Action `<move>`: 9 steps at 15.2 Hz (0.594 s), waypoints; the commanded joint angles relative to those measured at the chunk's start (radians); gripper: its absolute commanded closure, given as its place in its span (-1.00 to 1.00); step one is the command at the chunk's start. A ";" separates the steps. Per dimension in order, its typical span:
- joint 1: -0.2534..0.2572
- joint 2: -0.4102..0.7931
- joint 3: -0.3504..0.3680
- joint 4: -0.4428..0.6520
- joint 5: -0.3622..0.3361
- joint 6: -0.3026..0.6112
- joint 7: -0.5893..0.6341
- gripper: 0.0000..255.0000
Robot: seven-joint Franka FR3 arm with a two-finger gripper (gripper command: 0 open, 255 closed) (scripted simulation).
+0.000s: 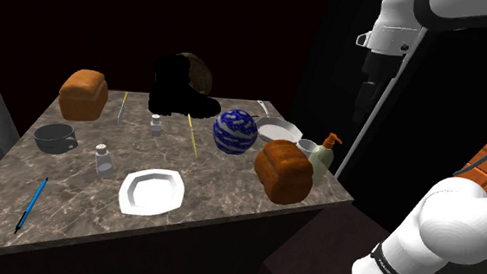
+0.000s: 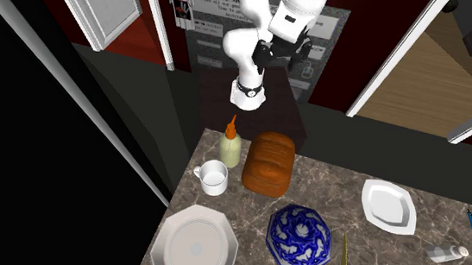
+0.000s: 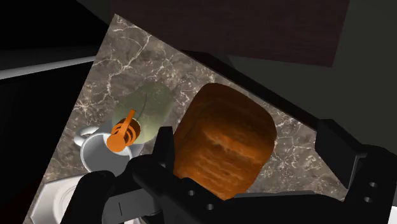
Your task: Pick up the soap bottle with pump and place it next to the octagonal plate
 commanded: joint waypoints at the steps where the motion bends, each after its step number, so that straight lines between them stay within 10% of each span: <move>1: 0.000 0.000 0.000 0.000 0.000 0.000 0.000 -1.00; 9: -0.051 0.082 -0.089 -0.148 -0.103 0.266 -0.066 -1.00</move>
